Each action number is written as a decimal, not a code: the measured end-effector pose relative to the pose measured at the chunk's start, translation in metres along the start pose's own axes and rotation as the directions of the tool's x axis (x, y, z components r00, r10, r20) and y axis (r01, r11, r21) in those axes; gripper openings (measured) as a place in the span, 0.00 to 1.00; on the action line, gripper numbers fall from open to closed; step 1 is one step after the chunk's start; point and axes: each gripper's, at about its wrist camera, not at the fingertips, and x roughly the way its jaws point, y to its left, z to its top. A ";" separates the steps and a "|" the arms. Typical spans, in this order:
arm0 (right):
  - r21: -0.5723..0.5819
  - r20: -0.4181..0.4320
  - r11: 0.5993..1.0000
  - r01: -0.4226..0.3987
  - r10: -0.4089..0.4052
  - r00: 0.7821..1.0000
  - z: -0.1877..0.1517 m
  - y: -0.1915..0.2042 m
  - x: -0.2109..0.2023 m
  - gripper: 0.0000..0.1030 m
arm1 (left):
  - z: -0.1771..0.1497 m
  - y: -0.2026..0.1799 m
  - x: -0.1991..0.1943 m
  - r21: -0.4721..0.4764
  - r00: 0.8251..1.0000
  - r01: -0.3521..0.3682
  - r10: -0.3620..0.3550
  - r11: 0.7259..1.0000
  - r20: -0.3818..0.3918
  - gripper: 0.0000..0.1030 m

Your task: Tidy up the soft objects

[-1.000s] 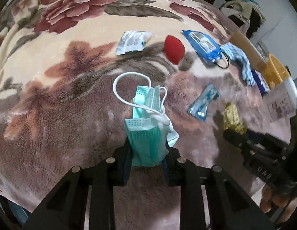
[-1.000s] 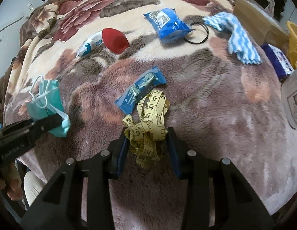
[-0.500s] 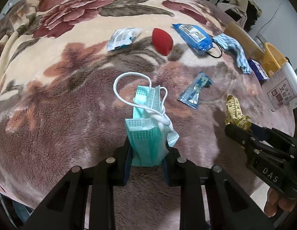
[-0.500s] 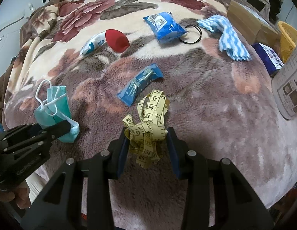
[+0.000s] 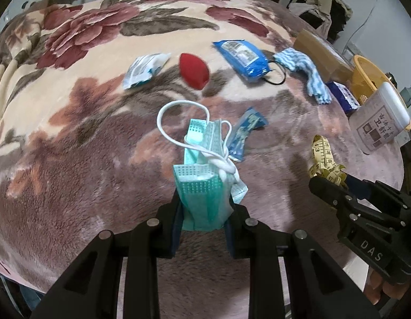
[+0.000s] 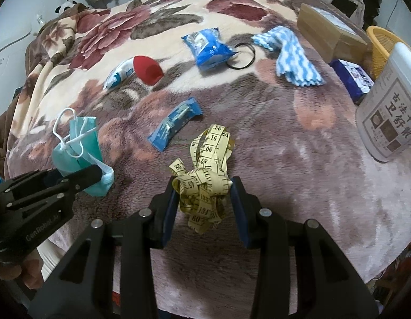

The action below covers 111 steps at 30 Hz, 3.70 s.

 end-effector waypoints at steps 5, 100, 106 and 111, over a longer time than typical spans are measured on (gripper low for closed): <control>0.011 0.009 1.000 0.004 -0.004 1.000 0.002 -0.011 -0.006 0.38 | 0.006 -0.014 -0.001 0.024 1.000 0.001 -0.001 1.000 0.005 0.25; 0.303 0.220 0.949 0.090 -0.161 0.962 0.078 -0.246 -0.134 0.38 | 0.142 -0.329 -0.058 0.397 0.973 0.149 -0.206 0.905 0.105 0.25; 0.344 0.214 0.934 0.097 -0.179 0.960 0.083 -0.274 -0.129 0.38 | 0.154 -0.356 -0.043 0.416 0.970 0.180 -0.232 0.891 0.076 0.25; 0.371 0.201 0.923 0.102 -0.187 0.962 0.088 -0.296 -0.121 0.38 | 0.166 -0.378 -0.029 0.420 0.969 0.202 -0.244 0.885 0.049 0.25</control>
